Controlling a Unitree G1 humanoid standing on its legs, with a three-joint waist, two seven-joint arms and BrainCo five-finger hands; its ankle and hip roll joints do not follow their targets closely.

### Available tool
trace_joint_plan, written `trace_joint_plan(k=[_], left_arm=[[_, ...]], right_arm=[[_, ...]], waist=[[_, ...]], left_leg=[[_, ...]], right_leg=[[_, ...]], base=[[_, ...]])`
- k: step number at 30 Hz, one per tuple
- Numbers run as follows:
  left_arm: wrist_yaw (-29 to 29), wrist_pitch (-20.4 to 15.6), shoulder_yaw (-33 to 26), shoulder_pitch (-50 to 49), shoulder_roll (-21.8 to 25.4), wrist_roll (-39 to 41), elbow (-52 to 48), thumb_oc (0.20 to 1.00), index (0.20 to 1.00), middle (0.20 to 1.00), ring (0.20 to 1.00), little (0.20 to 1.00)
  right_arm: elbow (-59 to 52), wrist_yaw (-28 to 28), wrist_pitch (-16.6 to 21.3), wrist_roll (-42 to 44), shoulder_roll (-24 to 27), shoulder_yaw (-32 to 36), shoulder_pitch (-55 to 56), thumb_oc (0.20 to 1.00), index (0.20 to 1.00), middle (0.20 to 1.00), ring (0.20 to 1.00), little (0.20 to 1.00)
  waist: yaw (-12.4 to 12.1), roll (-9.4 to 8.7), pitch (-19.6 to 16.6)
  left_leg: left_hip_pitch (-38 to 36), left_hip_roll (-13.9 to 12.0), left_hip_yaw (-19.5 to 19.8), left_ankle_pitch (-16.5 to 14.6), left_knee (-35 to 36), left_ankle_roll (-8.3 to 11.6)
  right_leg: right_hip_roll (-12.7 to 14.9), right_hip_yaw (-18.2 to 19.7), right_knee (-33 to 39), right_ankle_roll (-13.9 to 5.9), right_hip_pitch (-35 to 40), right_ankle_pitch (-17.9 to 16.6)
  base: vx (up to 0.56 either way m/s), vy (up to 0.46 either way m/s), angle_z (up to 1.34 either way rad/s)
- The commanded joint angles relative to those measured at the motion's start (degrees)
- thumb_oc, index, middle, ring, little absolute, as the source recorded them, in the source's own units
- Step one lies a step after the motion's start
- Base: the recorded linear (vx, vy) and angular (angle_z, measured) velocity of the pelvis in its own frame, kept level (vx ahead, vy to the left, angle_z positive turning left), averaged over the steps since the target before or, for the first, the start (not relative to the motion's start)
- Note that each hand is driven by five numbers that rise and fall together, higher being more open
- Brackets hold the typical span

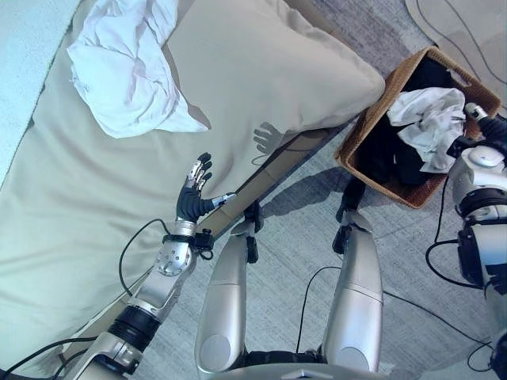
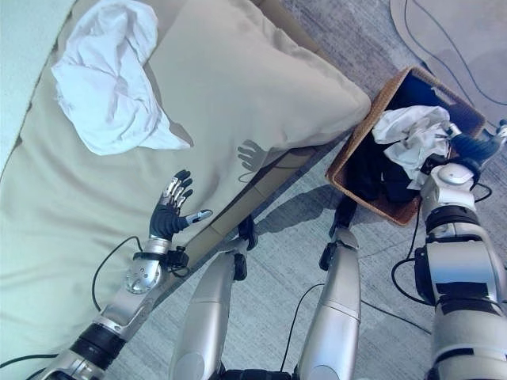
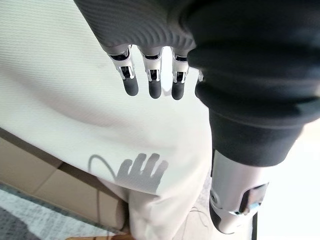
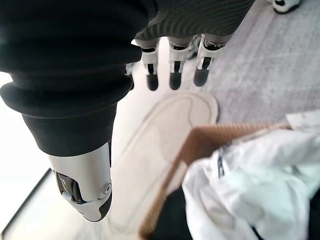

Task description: Pick up clothes into the bucket

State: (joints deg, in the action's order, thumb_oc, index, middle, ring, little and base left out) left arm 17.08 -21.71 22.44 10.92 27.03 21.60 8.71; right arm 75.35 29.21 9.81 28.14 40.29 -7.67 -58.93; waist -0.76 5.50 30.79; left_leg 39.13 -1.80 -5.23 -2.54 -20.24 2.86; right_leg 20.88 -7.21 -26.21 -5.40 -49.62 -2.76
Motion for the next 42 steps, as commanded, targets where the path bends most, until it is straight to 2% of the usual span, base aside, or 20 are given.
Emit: trace_joint_plan(k=[1, 4, 6, 11, 12, 18, 19, 21, 23, 24, 25, 29, 30, 34, 36, 37, 38, 40, 41, 42], left_arm=[[-0.9, -2.3, -3.6, -2.0, -0.3, 1.2, -0.5, 1.0, 1.0, 1.0, 1.0, 1.0], [-0.9, -2.4, -4.8, -2.1, -1.2, 1.3, -0.3, 1.0, 1.0, 1.0, 1.0, 1.0], [-0.9, -2.4, -6.2, -2.2, -2.0, 1.1, 1.2, 1.0, 1.0, 1.0, 1.0, 1.0], [-0.6, -3.0, -8.4, -2.9, -2.8, 0.9, 4.3, 1.0, 1.0, 1.0, 1.0, 1.0], [-0.2, -3.0, -9.4, -2.9, -3.0, -0.1, 6.2, 1.0, 1.0, 1.0, 1.0, 1.0], [0.1, -2.7, -12.0, -3.6, -3.1, -2.9, 7.9, 1.0, 1.0, 1.0, 1.0, 1.0], [0.1, -2.1, -12.6, -3.2, -3.4, -4.3, 9.0, 1.0, 1.0, 1.0, 1.0, 1.0], [-0.2, -1.4, -12.7, -2.5, -3.2, -5.7, 9.8, 1.0, 1.0, 1.0, 1.0, 1.0], [-0.6, -0.8, -12.6, -2.0, -3.0, -7.4, 11.0, 1.0, 1.0, 1.0, 1.0, 1.0], [-0.6, -0.8, -12.6, -2.0, -3.0, -7.4, 11.0, 1.0, 1.0, 1.0, 1.0, 1.0], [-0.5, -0.3, -12.9, -2.4, -2.2, -9.7, 10.8, 1.0, 1.0, 1.0, 1.0, 1.0], [-0.2, 0.6, -14.4, -4.0, -1.1, -12.9, 10.7, 1.0, 1.0, 1.0, 1.0, 1.0], [-0.8, 0.9, -15.5, -5.3, -0.6, -13.9, 10.3, 1.0, 1.0, 1.0, 1.0, 1.0], [-0.2, 1.5, -15.8, -5.7, 0.2, -17.5, 10.8, 1.0, 1.0, 1.0, 1.0, 1.0], [-0.5, 1.8, -14.6, -4.2, 1.9, -19.4, 11.4, 1.0, 1.0, 1.0, 1.0, 1.0], [-0.5, 1.8, -14.6, -4.2, 1.9, -19.4, 11.5, 1.0, 1.0, 1.0, 1.0, 1.0], [-0.7, 1.9, -14.2, -3.9, 2.2, -19.7, 11.3, 1.0, 1.0, 1.0, 1.0, 1.0], [-1.4, 1.7, -13.3, -3.0, 2.4, -19.9, 11.7, 1.0, 1.0, 1.0, 1.0, 1.0], [-1.4, 1.7, -13.3, -2.9, 2.4, -19.9, 11.7, 1.0, 1.0, 1.0, 1.0, 1.0], [-1.4, 1.6, -12.5, -1.6, 2.3, -20.1, 12.5, 1.0, 1.0, 1.0, 1.0, 1.0]], right_arm=[[-0.1, 0.0, -0.6, -6.2, -0.7, -3.4, 0.9, 1.0, 1.0, 1.0, 1.0, 1.0], [-3.4, 0.3, 0.4, -7.3, -3.3, -3.1, 3.8, 1.0, 1.0, 1.0, 1.0, 1.0], [-12.9, 0.7, 2.2, -8.9, -7.6, -2.4, 10.7, 1.0, 1.0, 1.0, 1.0, 1.0], [-29.1, 0.2, 4.9, -11.1, -12.5, -0.8, 22.6, 1.0, 1.0, 1.0, 1.0, 1.0], [-35.1, -1.1, 6.4, -11.0, -14.8, -0.2, 27.6, 1.0, 1.0, 1.0, 1.0, 1.0], [-43.4, -4.7, 8.7, -9.1, -19.1, 1.6, 35.1, 1.0, 1.0, 1.0, 1.0, 1.0], [-45.7, -5.7, 9.3, -8.4, -19.7, 2.6, 37.6, 1.0, 1.0, 1.0, 1.0, 1.0], [-47.1, -7.0, 9.3, -8.1, -19.8, 2.9, 40.1, 1.0, 1.0, 1.0, 1.0, 1.0], [-48.1, -8.2, 8.8, -7.9, -20.0, 2.1, 41.8, 1.0, 1.0, 1.0, 1.0, 1.0], [-48.2, -8.2, 8.8, -7.9, -20.0, 2.1, 41.9, 1.0, 1.0, 1.0, 1.0, 1.0], [-49.7, -9.3, 8.4, -8.0, -20.5, 1.7, 43.5, 1.0, 1.0, 1.0, 1.0, 1.0], [-50.8, -11.7, 7.5, -7.2, -21.1, 1.5, 45.2, 1.0, 1.0, 1.0, 1.0, 1.0], [-50.9, -12.4, 7.1, -6.4, -21.6, 1.8, 45.6, 1.0, 1.0, 1.0, 1.0, 1.0], [-50.1, -13.1, 7.2, -4.0, -22.8, 2.0, 45.5, 1.0, 1.0, 1.0, 1.0, 1.0], [-51.0, -13.5, 7.2, -2.3, -23.5, 1.7, 45.8, 1.0, 1.0, 1.0, 1.0, 1.0], [-51.0, -13.5, 7.2, -2.3, -23.5, 1.7, 45.7, 1.0, 1.0, 1.0, 1.0, 1.0], [-51.4, -13.8, 7.2, -2.3, -23.6, 1.6, 46.2, 1.0, 1.0, 1.0, 1.0, 1.0], [-52.0, -14.9, 7.4, -2.0, -23.6, 1.3, 47.1, 1.0, 1.0, 1.0, 1.0, 1.0], [-52.0, -14.9, 7.4, -2.0, -23.6, 1.3, 47.1, 1.0, 1.0, 1.0, 1.0, 1.0], [-51.7, -15.4, 7.5, -2.2, -23.0, 1.5, 47.9, 1.0, 1.0, 1.0, 1.0, 1.0]], waist=[[1.9, 1.19, -1.3], [2.0, 0.66, -2.0], [2.4, -0.43, -3.0], [2.3, -1.76, -4.4], [1.6, -2.36, -5.4], [-0.5, -2.69, -7.0], [-1.1, -2.86, -8.1], [-0.7, -2.92, -9.4], [0.1, -3.35, -11.3], [0.0, -3.37, -11.2], [-0.4, -3.67, -13.5], [-1.3, -5.11, -15.7], [-2.0, -5.94, -16.7], [-2.5, -7.03, -18.5], [-1.3, -7.47, -18.4], [-1.4, -7.59, -18.5], [-0.5, -7.49, -18.2], [1.1, -7.07, -18.0], [1.1, -7.0, -18.1], [2.8, -6.85, -17.8]], left_leg=[[-1.8, -1.4, 1.9, 1.6, 2.5, 1.56], [-3.9, -1.7, 2.2, 2.1, 3.8, 1.71], [-8.0, -2.2, 3.0, 2.9, 6.3, 2.1], [-14.3, -3.0, 5.0, 4.0, 9.6, 2.56], [-17.1, -3.4, 6.2, 4.5, 11.0, 2.89], [-22.0, -4.5, 10.8, 6.5, 13.7, 4.48], [-22.6, -4.7, 11.5, 7.3, 14.3, 4.78], [-22.7, -5.8, 8.8, 8.1, 13.8, 5.11], [-24.4, -8.3, 2.1, 8.1, 13.7, 4.3], [-24.6, -8.4, 2.0, 8.1, 13.8, 4.3], [-26.7, -9.4, -1.2, 7.0, 14.8, 4.32], [-28.1, -7.1, -0.9, 4.7, 13.8, 2.8], [-28.3, -6.0, -1.0, 2.7, 12.0, 2.07], [-29.2, -2.5, -1.5, 0.1, 11.0, 0.16], [-30.3, 0.4, -1.4, 0.0, 11.1, -2.88], [-30.3, 0.5, -1.5, 0.1, 11.2, -2.93], [-30.8, 0.9, -0.6, 0.2, 11.4, -3.52], [-33.2, 0.8, 0.4, 0.8, 14.1, -3.87], [-33.0, 0.7, 0.4, 1.1, 14.3, -3.86], [-33.7, 0.6, 2.3, 1.7, 15.9, -3.65]], right_leg=[[-1.4, 0.5, 3.2, -3.4, 6.7, -0.2], [-1.5, -0.1, 5.0, -3.61, 9.5, -0.7], [-1.6, -1.6, 8.0, -3.99, 14.7, -1.3], [-1.9, -4.6, 10.5, -4.19, 22.9, -1.1], [-2.0, -6.6, 11.1, -4.13, 26.7, -0.3], [-2.0, -13.5, 11.1, -3.72, 35.5, 2.1], [-1.5, -16.6, 11.3, -3.72, 38.2, 2.5], [-0.4, -20.5, 12.4, -3.93, 41.5, 2.6], [0.3, -23.4, 14.0, -4.09, 44.6, 2.0], [0.3, -23.3, 14.1, -4.11, 44.7, 1.9], [0.3, -23.8, 14.8, -5.11, 46.8, 2.6], [2.1, -24.0, 15.3, -6.12, 49.4, 1.1], [3.5, -24.5, 15.6, -6.81, 51.1, 0.0], [6.8, -23.4, 15.3, -8.57, 52.0, -4.4], [8.6, -19.9, 9.8, -6.71, 50.9, -7.0], [8.7, -19.7, 9.6, -6.75, 50.7, -7.0], [7.1, -16.0, 7.6, -6.15, 49.5, -6.8], [0.0, -7.6, 5.5, -4.57, 44.2, -2.6], [-0.1, -7.7, 5.7, -4.48, 44.1, -2.8], [-6.9, -2.4, 7.4, -3.37, 40.5, 2.0]], base=[[0.04, -0.019, 0.04], [0.05, -0.03, 0.03], [0.1, -0.086, 0.05], [0.12, -0.111, 0.14], [0.09, -0.088, 0.23], [0.09, -0.12, 0.56], [0.09, -0.077, 0.77], [0.09, -0.027, 1.1], [0.09, 0.055, 1.42], [0.21, 0.108, 1.02], [0.17, 0.074, 0.8], [0.21, 0.182, 0.26], [0.16, 0.216, 0.15], [0.16, 0.254, 0.23], [0.06, 0.271, 0.15], [0.0, 0.137, 0.25], [0.04, 0.094, 0.3], [0.11, 0.131, 0.21], [0.14, 0.043, 0.08], [0.1, -0.036, 0.05]])
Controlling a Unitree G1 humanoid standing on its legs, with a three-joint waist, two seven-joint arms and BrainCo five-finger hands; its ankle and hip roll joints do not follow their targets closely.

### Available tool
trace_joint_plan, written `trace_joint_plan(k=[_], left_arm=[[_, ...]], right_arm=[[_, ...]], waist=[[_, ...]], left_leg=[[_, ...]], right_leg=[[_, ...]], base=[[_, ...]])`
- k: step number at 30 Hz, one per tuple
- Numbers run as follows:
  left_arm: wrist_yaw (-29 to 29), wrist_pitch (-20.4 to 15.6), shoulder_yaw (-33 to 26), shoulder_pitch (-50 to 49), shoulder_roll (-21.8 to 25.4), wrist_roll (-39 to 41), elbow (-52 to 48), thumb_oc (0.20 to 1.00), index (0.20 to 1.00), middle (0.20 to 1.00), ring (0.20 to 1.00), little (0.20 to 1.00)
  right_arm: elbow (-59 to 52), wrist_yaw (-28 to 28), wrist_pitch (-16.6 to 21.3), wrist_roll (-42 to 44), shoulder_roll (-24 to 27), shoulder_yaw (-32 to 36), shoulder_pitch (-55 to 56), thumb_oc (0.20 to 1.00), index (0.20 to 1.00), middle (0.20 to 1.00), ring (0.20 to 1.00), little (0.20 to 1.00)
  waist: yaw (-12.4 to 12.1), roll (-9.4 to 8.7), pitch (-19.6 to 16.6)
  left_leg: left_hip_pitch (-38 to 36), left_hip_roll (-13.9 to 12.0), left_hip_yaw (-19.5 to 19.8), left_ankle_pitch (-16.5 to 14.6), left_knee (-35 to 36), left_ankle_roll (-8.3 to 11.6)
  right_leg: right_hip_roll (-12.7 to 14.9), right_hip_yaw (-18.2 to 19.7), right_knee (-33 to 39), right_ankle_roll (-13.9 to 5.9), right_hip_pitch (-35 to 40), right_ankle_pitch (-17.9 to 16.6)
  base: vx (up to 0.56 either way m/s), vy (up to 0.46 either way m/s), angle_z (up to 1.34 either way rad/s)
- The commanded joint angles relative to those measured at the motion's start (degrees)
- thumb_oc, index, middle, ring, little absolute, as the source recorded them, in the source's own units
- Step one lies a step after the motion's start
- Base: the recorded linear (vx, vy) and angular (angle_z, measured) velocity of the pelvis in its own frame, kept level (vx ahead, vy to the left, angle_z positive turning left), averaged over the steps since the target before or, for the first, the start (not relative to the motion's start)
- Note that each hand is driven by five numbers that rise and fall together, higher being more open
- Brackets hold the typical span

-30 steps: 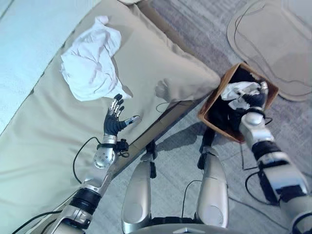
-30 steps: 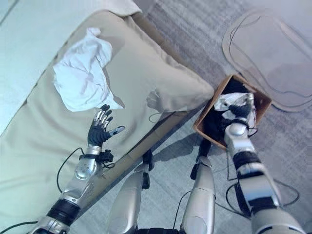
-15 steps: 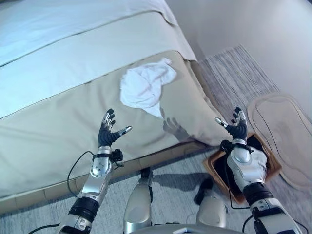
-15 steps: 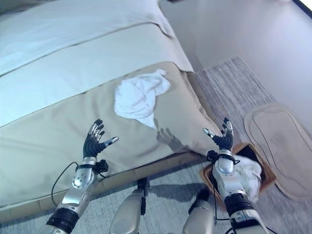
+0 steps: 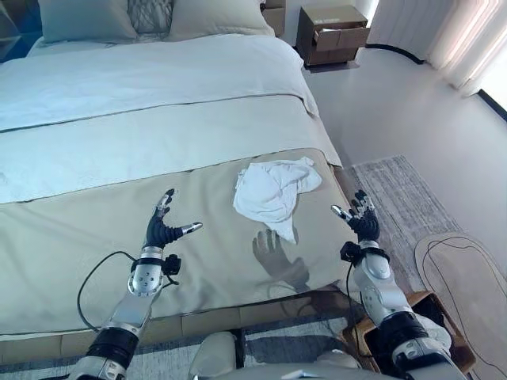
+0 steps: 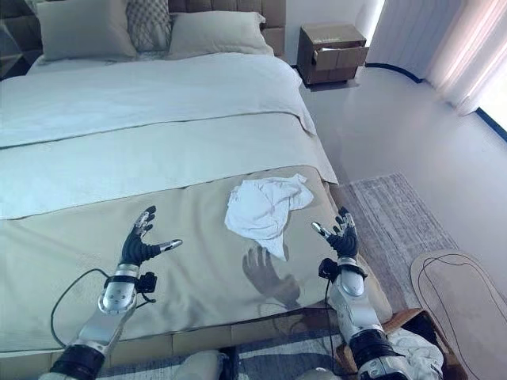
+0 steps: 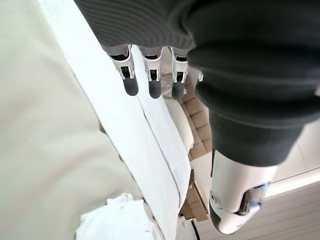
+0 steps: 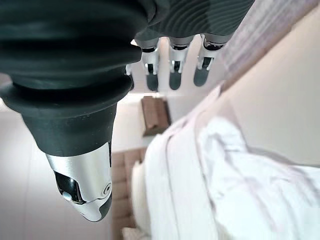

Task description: Pick up clothes into the bucket

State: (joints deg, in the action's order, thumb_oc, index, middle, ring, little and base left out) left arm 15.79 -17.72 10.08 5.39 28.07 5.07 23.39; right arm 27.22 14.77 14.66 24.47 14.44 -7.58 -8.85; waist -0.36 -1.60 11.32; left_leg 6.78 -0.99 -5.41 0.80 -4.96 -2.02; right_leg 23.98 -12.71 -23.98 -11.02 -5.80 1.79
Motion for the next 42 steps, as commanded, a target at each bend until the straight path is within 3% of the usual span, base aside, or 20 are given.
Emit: trace_joint_plan(k=[1, 2, 3, 5, 7, 10, 11, 12, 13, 14, 15, 17, 20, 23, 28, 35, 42], left_arm=[[0.0, -2.1, 0.2, 4.8, 1.1, -3.6, -1.5, 1.0, 1.0, 1.0, 1.0, 1.0], [0.1, -2.1, 0.2, 4.9, 1.1, -3.6, -1.4, 1.0, 1.0, 1.0, 1.0, 1.0], [0.0, -1.4, 0.5, 5.7, 0.4, -4.9, -0.2, 1.0, 1.0, 1.0, 1.0, 1.0], [-0.3, -1.3, 0.7, 5.8, 0.2, -5.5, -0.5, 1.0, 1.0, 1.0, 1.0, 1.0], [-0.8, -0.8, 2.1, 6.8, 0.1, -7.5, 2.3, 1.0, 1.0, 1.0, 1.0, 1.0], [-1.3, -0.8, 2.8, 7.7, 0.7, -8.5, 2.9, 1.0, 1.0, 1.0, 1.0, 1.0], [-1.5, -0.6, 3.5, 8.8, 2.2, -11.3, 4.4, 1.0, 1.0, 1.0, 1.0, 1.0], [-1.4, -0.7, 3.6, 8.9, 2.2, -11.4, 4.4, 1.0, 1.0, 1.0, 1.0, 1.0], [-0.1, -0.4, 5.0, 11.0, 3.1, -13.3, 6.6, 1.0, 1.0, 1.0, 1.0, 1.0], [0.0, -0.5, 5.1, 11.2, 3.0, -13.3, 6.9, 1.0, 1.0, 1.0, 1.0, 1.0], [2.3, 0.3, 6.8, 13.5, 4.3, -17.4, 9.3, 1.0, 1.0, 1.0, 1.0, 1.0], [4.7, 1.2, 7.4, 15.9, 5.7, -20.1, 11.0, 1.0, 1.0, 1.0, 1.0, 1.0], [7.8, 1.1, 9.1, 18.9, 6.3, -21.6, 13.6, 1.0, 1.0, 1.0, 1.0, 1.0], [12.5, 2.1, 8.7, 21.3, 7.1, -23.4, 15.0, 1.0, 1.0, 1.0, 1.0, 1.0], [18.4, 3.7, 7.7, 23.2, 8.6, -26.3, 14.8, 1.0, 1.0, 1.0, 1.0, 1.0], [22.6, 4.8, 9.8, 30.5, 11.4, -30.2, 11.6, 1.0, 1.0, 1.0, 1.0, 1.0], [22.7, 5.3, 12.7, 40.3, 10.6, -29.2, 11.1, 1.0, 1.0, 1.0, 1.0, 1.0]], right_arm=[[-3.5, -1.0, 2.9, 1.9, 2.9, 1.6, -1.8, 1.0, 1.0, 1.0, 1.0, 1.0], [-3.5, -1.0, 2.9, 1.9, 2.9, 1.6, -1.8, 1.0, 1.0, 1.0, 1.0, 1.0], [-2.7, -1.2, 3.0, 2.4, 2.5, 2.2, 0.1, 1.0, 1.0, 1.0, 1.0, 1.0], [-2.6, -1.2, 2.9, 2.6, 2.4, 2.9, 1.0, 1.0, 1.0, 1.0, 1.0, 1.0], [-0.1, -1.7, 3.1, 3.6, 2.7, 3.7, 2.3, 1.0, 1.0, 1.0, 1.0, 1.0], [-0.4, -2.1, 3.3, 4.8, 3.3, 4.2, 3.0, 1.0, 1.0, 1.0, 1.0, 1.0], [-0.6, -2.8, 3.6, 5.1, 4.2, 4.3, 3.1, 1.0, 1.0, 1.0, 1.0, 1.0], [-0.6, -2.8, 3.6, 5.0, 4.2, 4.3, 3.0, 1.0, 1.0, 1.0, 1.0, 1.0], [-0.5, -2.1, 3.9, 4.9, 5.0, 3.8, 1.8, 1.0, 1.0, 1.0, 1.0, 1.0], [-0.4, -2.1, 3.9, 4.9, 5.0, 3.8, 1.6, 1.0, 1.0, 1.0, 1.0, 1.0], [-0.6, -1.0, 4.5, 4.4, 5.5, 3.0, -0.2, 1.0, 1.0, 1.0, 1.0, 1.0], [-2.0, -0.5, 5.1, 4.1, 5.5, 2.6, -1.2, 1.0, 1.0, 1.0, 1.0, 1.0], [-2.7, 0.6, 5.6, 3.6, 5.1, 0.8, -3.3, 1.0, 1.0, 1.0, 1.0, 1.0], [-3.7, 1.0, 6.1, 3.2, 4.4, -2.5, -4.6, 1.0, 1.0, 1.0, 1.0, 1.0], [-4.5, 2.2, 6.4, 1.5, 4.1, -5.0, -3.6, 1.0, 1.0, 1.0, 1.0, 1.0], [-5.2, 3.2, 7.9, 2.2, 5.0, -4.6, -3.7, 1.0, 1.0, 1.0, 1.0, 1.0], [-5.8, 4.7, 8.5, 1.7, 5.9, -2.9, -4.9, 1.0, 1.0, 1.0, 1.0, 1.0]], waist=[[3.1, -0.2, 1.9], [3.1, -0.14, 1.8], [3.3, -1.72, 1.6], [3.7, -1.76, 1.5], [4.4, -2.24, 0.3], [4.9, -2.26, 0.5], [5.4, -2.43, 1.3], [5.3, -2.35, 1.4], [5.4, -2.06, 2.8], [5.3, -2.03, 2.9], [4.7, -1.72, 4.4], [6.0, -0.97, 5.6], [5.9, -1.05, 6.9], [6.0, -2.51, 10.2], [6.7, -4.11, 14.1], [8.2, -4.19, 16.2], [9.9, -3.79, 17.4]], left_leg=[[-1.7, 0.0, 3.1, -1.7, 1.0, 1.34], [-1.5, 0.0, 3.1, -1.5, 1.1, 1.36], [-2.0, 0.5, 3.0, -1.7, 1.4, 1.9], [-1.9, 0.5, 3.8, -1.7, 1.1, 2.17], [-2.4, 0.0, 3.6, -2.3, 0.5, 3.05], [-1.4, -0.4, 3.5, -3.5, -3.2, 3.79], [0.8, -0.5, 3.7, -5.6, -10.3, 4.35], [1.0, -0.6, 3.7, -5.9, -10.9, 4.36], [3.4, -2.3, 4.6, -5.1, -12.0, 4.82], [3.5, -2.4, 4.6, -5.2, -12.0, 4.85], [6.8, -3.0, 8.4, -2.4, -10.0, 6.05], [8.6, -4.1, 7.1, -1.2, -8.4, 6.14], [9.7, -4.2, 5.4, -0.3, -7.0, 5.64], [13.1, -3.2, 2.3, -0.5, -7.3, 4.18], [18.9, -2.6, 0.6, -1.3, -10.7, 3.49], [23.4, -1.8, 0.1, -1.1, -10.7, 3.61], [26.0, -1.6, -0.7, -1.4, -11.2, 3.74]], right_leg=[[-12.3, 5.1, 6.7, 2.29, -4.4, -2.0], [-12.4, 5.1, 6.9, 2.33, -4.5, -2.3], [-13.9, 3.2, 12.7, 2.86, -3.7, -3.3], [-14.0, 3.6, 13.8, 2.57, -2.8, -3.2], [-15.8, 4.8, 17.1, 2.89, -0.5, -3.2], [-16.4, 5.0, 17.8, 3.32, 0.0, -3.3], [-16.6, 5.0, 16.8, 4.26, 0.1, -2.8], [-16.6, 5.0, 16.6, 4.28, 0.0, -2.7], [-16.7, 5.8, 16.0, 4.26, -0.4, -2.1], [-16.7, 5.8, 16.0, 4.28, -0.5, -2.1], [-16.4, 7.1, 15.5, 3.63, -1.9, -2.5], [-15.7, 7.2, 13.6, 3.25, -5.1, -2.3], [-15.6, 9.1, 12.1, 3.1, -9.5, -2.7], [-14.8, 11.2, 10.8, 2.69, -15.3, -4.4], [-13.9, 12.0, 11.0, 2.22, -20.4, -5.9], [-13.3, 12.0, 12.5, 1.6, -24.7, -7.7], [-12.9, 12.1, 13.2, 1.28, -27.3, -8.5]], base=[[0.1, -0.035, 0.13], [0.1, -0.09, 0.32], [0.09, -0.103, 0.51], [0.12, -0.112, 0.61], [0.16, -0.139, 0.31], [0.05, -0.086, -0.14], [0.03, -0.049, -0.07], [-0.02, -0.029, -0.09], [-0.05, 0.02, -0.1], [-0.12, 0.1, -0.18], [-0.08, 0.079, -0.19], [-0.11, 0.139, -0.34], [-0.14, 0.178, -0.21], [-0.12, 0.183, -0.55], [-0.05, 0.076, -0.27], [-0.02, 0.037, -0.04], [-0.01, 0.01, -0.04]])
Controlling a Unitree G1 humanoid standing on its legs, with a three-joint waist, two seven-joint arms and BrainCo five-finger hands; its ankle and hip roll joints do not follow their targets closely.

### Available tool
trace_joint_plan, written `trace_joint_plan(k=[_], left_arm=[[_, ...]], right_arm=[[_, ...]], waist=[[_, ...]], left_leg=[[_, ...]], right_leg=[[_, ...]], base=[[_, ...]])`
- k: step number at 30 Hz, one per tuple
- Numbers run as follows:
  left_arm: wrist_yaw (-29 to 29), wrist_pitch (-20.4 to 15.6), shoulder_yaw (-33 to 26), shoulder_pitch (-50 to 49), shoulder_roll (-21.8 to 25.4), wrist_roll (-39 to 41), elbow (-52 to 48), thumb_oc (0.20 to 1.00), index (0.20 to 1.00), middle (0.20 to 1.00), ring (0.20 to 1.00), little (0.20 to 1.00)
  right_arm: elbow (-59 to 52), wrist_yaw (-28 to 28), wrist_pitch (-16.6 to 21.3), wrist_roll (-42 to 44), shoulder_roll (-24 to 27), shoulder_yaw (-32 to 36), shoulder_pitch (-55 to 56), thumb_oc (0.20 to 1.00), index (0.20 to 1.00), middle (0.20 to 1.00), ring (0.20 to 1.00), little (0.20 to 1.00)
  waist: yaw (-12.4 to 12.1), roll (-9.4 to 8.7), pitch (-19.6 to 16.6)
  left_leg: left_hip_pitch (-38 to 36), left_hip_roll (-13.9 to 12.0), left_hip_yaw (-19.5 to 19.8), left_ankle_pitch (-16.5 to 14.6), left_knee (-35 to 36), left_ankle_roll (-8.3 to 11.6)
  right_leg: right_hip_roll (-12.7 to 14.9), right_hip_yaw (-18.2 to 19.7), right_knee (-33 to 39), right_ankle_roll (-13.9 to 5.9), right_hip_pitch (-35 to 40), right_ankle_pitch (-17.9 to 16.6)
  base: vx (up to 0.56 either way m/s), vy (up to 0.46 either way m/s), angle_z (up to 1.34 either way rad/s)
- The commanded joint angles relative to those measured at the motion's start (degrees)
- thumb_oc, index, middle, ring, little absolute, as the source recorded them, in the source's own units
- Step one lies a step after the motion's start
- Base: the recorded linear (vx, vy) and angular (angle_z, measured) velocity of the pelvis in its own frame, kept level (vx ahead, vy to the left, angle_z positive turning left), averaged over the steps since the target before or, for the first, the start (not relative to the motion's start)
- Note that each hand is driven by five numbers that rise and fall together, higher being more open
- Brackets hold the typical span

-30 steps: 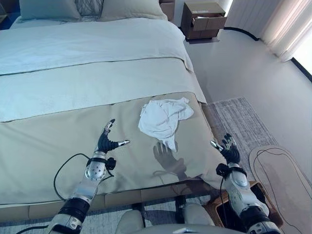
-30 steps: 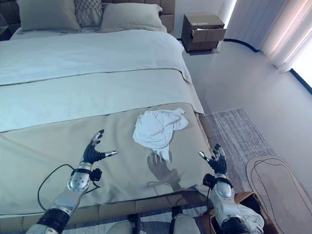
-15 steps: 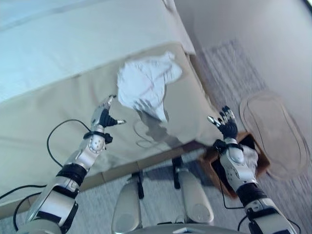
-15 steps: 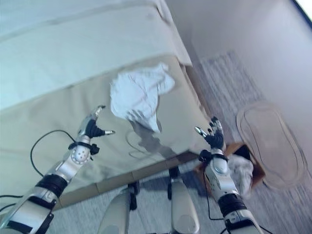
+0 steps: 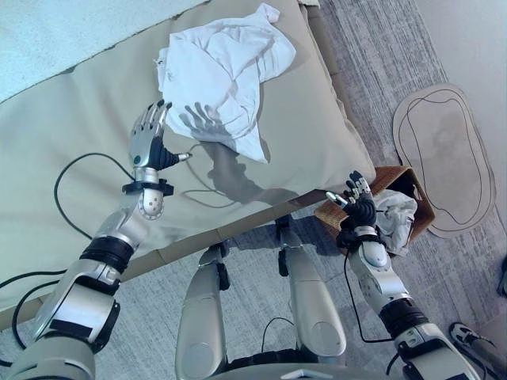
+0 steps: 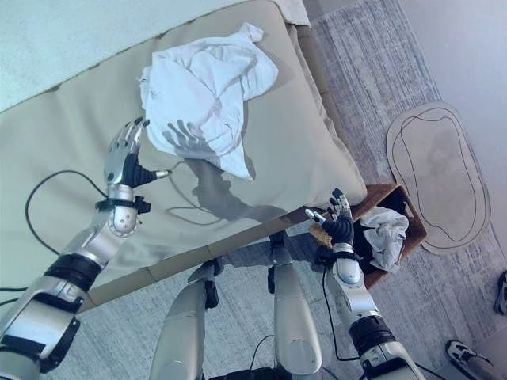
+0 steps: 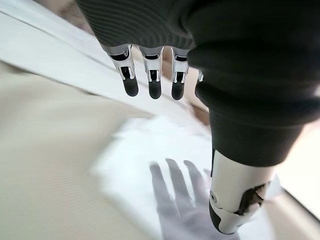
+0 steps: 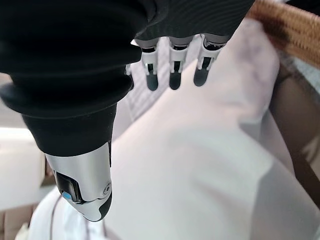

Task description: Pick up clothes into the bucket

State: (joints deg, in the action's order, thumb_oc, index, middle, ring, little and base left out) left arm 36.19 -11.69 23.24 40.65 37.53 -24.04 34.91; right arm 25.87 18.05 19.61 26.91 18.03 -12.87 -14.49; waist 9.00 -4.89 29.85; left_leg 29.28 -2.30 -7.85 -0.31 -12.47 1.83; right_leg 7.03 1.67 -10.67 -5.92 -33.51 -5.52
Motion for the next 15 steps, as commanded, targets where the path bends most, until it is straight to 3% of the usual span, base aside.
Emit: trace_joint_plan(k=[1, 9, 15], left_arm=[[2.4, -0.4, -0.1, 6.3, 1.4, -0.2, -0.1, 1.0, 1.0, 1.0, 1.0, 1.0], [2.4, 0.6, 2.9, 12.8, 1.7, -1.3, 1.3, 1.0, 1.0, 1.0, 1.0, 1.0], [0.9, 2.9, 6.4, 18.6, 2.1, -2.5, 7.8, 1.0, 1.0, 1.0, 1.0, 1.0]], right_arm=[[-4.5, 1.5, 3.6, -0.8, 2.4, 2.6, 0.6, 1.0, 1.0, 1.0, 1.0, 1.0], [-4.3, 1.9, 4.0, -1.1, 2.8, 2.5, -0.2, 1.0, 1.0, 1.0, 1.0, 1.0], [-6.0, 2.0, 4.2, -2.5, 3.8, 2.2, -0.9, 1.0, 1.0, 1.0, 1.0, 1.0]], waist=[[0.7, -0.4, -1.0], [2.2, 0.16, -0.6], [3.7, 0.39, -0.1]], left_leg=[[3.9, -0.3, 1.7, -0.3, -3.7, -0.04], [6.8, -0.4, 1.7, -0.6, -5.0, 0.25], [11.0, -0.8, 1.3, -1.0, -6.9, 0.19]], right_leg=[[4.1, -2.3, -0.1, -3.8, 0.0, -1.2], [3.6, -1.8, -0.3, -3.65, -2.8, -1.3], [2.9, -1.0, -1.3, -3.47, -7.2, -1.6]], base=[[-0.01, -0.005, -0.08], [0.0, -0.031, -0.08], [-0.01, -0.015, -0.03]])
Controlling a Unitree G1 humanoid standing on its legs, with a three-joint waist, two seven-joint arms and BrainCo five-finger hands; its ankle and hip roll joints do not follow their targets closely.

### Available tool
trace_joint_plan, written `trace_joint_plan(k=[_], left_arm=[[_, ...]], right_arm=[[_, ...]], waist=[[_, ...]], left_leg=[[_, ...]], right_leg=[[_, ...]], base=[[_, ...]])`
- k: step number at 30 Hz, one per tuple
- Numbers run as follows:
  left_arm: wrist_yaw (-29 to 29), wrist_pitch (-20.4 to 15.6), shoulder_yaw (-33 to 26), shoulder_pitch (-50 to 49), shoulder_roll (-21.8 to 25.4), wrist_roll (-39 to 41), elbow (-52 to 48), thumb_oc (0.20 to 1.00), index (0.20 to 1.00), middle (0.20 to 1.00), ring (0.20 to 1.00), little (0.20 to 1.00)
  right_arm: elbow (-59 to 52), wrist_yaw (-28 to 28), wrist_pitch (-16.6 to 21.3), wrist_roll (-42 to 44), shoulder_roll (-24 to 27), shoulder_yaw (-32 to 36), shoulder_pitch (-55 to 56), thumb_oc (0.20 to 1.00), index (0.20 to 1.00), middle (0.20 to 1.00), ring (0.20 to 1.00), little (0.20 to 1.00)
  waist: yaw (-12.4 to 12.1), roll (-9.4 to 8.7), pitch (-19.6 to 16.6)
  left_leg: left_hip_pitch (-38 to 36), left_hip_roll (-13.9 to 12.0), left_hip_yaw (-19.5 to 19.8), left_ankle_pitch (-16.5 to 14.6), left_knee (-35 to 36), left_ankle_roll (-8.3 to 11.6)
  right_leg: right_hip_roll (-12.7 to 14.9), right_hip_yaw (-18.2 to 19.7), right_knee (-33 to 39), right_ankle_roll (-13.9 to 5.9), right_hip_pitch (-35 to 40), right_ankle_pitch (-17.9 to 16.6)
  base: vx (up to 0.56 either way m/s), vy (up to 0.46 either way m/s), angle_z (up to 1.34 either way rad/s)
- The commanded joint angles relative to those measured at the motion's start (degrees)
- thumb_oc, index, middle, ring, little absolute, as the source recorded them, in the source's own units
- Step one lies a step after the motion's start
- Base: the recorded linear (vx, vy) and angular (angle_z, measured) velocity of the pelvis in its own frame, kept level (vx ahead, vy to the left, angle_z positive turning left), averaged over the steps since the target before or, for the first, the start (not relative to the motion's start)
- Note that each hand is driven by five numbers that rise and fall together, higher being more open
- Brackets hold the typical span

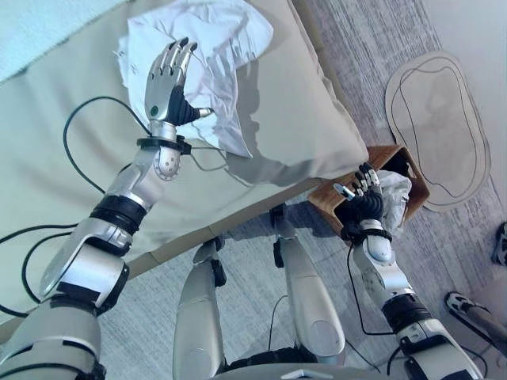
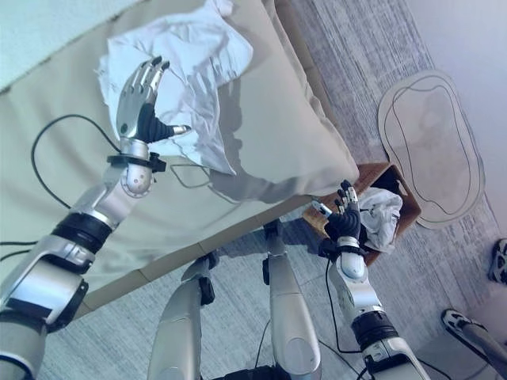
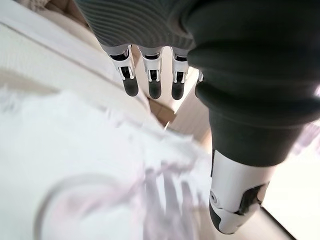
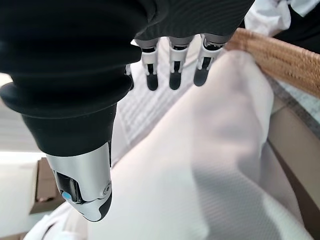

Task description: Pick up clothes into the bucket

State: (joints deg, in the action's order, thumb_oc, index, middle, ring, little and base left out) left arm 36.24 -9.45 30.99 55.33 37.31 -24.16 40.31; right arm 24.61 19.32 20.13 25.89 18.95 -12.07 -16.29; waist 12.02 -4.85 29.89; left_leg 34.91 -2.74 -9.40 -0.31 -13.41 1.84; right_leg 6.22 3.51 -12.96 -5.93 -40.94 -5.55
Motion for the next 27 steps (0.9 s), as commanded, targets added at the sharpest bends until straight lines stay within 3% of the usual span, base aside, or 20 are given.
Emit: trace_joint_plan(k=[1, 16, 17, 18, 19, 20, 21, 27], left_arm=[[0.8, 1.3, -1.1, 4.5, 2.7, -2.8, 2.7, 1.0, 1.0, 1.0, 1.0, 1.0], [-1.8, 10.0, 4.7, 11.6, 6.3, -13.2, 14.9, 1.0, 1.0, 1.0, 1.0, 1.0], [-2.7, 10.4, 5.2, 11.9, 6.2, -13.7, 15.7, 0.724, 0.724, 0.724, 0.724, 0.724], [-2.7, 10.4, 5.2, 12.0, 6.1, -13.7, 15.7, 0.558, 0.558, 0.558, 0.558, 0.558], [-3.6, 10.1, 5.3, 12.4, 5.6, -13.5, 16.2, 0.2, 0.2, 0.2, 0.2, 0.2], [-3.9, 9.9, 5.2, 12.3, 5.4, -13.4, 16.1, 0.2, 0.2, 0.2, 0.2, 0.2], [-3.9, 9.7, 5.0, 12.1, 5.3, -13.4, 15.6, 0.2, 0.2, 0.2, 0.2, 0.2], [-4.4, 8.6, 3.4, 8.9, 4.6, -13.6, 13.4, 0.2, 0.2, 0.2, 0.2, 0.2]], right_arm=[[-5.3, 0.7, 3.8, -1.5, 3.0, 1.5, 1.0, 1.0, 1.0, 1.0, 1.0, 1.0], [-9.2, 0.1, 5.1, -1.4, 4.3, 3.9, 3.1, 1.0, 1.0, 1.0, 1.0, 1.0], [-9.1, 0.0, 4.9, -1.4, 4.3, 3.8, 3.1, 1.0, 1.0, 1.0, 1.0, 1.0], [-9.2, -0.1, 4.9, -1.4, 4.3, 3.9, 3.1, 1.0, 1.0, 1.0, 1.0, 1.0], [-8.8, -0.2, 4.5, -1.5, 4.1, 3.8, 3.1, 1.0, 1.0, 1.0, 1.0, 1.0], [-8.8, -0.3, 4.4, -1.6, 3.9, 3.8, 3.1, 1.0, 1.0, 1.0, 1.0, 1.0], [-8.6, -0.4, 4.4, -1.5, 3.9, 3.9, 3.2, 1.0, 1.0, 1.0, 1.0, 1.0], [-7.3, -0.8, 3.9, -1.9, 3.7, 3.9, 2.9, 1.0, 1.0, 1.0, 1.0, 1.0]], waist=[[0.9, 0.35, -0.1], [2.6, 0.18, -0.4], [2.3, 0.46, -0.7], [2.6, 0.13, -0.4], [2.3, 0.42, -0.7], [2.3, 0.42, -0.8], [2.6, 0.17, -0.5], [2.3, 0.56, -1.3]], left_leg=[[6.1, -0.5, 2.8, -1.1, -6.4, 0.18], [15.7, -1.5, 1.9, -3.0, -12.1, -0.19], [15.2, -1.8, 2.3, -4.9, -12.3, 0.19], [16.0, -1.6, 1.7, -3.1, -12.3, -0.21], [15.4, -1.8, 2.0, -5.0, -12.6, 0.09], [15.4, -1.8, 1.9, -5.1, -12.7, 0.05], [16.1, -1.4, 1.4, -3.3, -12.7, -0.41], [14.4, -1.0, 1.1, -3.0, -11.3, -0.25]], right_leg=[[3.6, -2.6, 0.7, -3.47, -0.6, -1.6], [2.9, -0.8, -2.1, -3.77, -10.3, -2.3], [2.6, -0.7, -2.5, -4.18, -10.0, -0.8], [2.9, -0.7, -2.1, -3.88, -10.5, -2.4], [2.5, -0.5, -2.5, -4.24, -10.3, -1.0], [2.5, -0.4, -2.5, -4.19, -10.4, -1.0], [3.0, -0.4, -2.2, -3.93, -11.0, -2.6], [3.4, -0.8, -1.5, -3.9, -9.5, -2.5]], base=[[-0.02, -0.001, -0.1], [0.0, 0.007, -0.03], [0.0, 0.014, -0.05], [0.09, 0.047, -0.08], [0.01, 0.034, -0.1], [0.01, 0.043, -0.1], [-0.07, 0.007, -0.09], [-0.01, 0.001, -0.01]])
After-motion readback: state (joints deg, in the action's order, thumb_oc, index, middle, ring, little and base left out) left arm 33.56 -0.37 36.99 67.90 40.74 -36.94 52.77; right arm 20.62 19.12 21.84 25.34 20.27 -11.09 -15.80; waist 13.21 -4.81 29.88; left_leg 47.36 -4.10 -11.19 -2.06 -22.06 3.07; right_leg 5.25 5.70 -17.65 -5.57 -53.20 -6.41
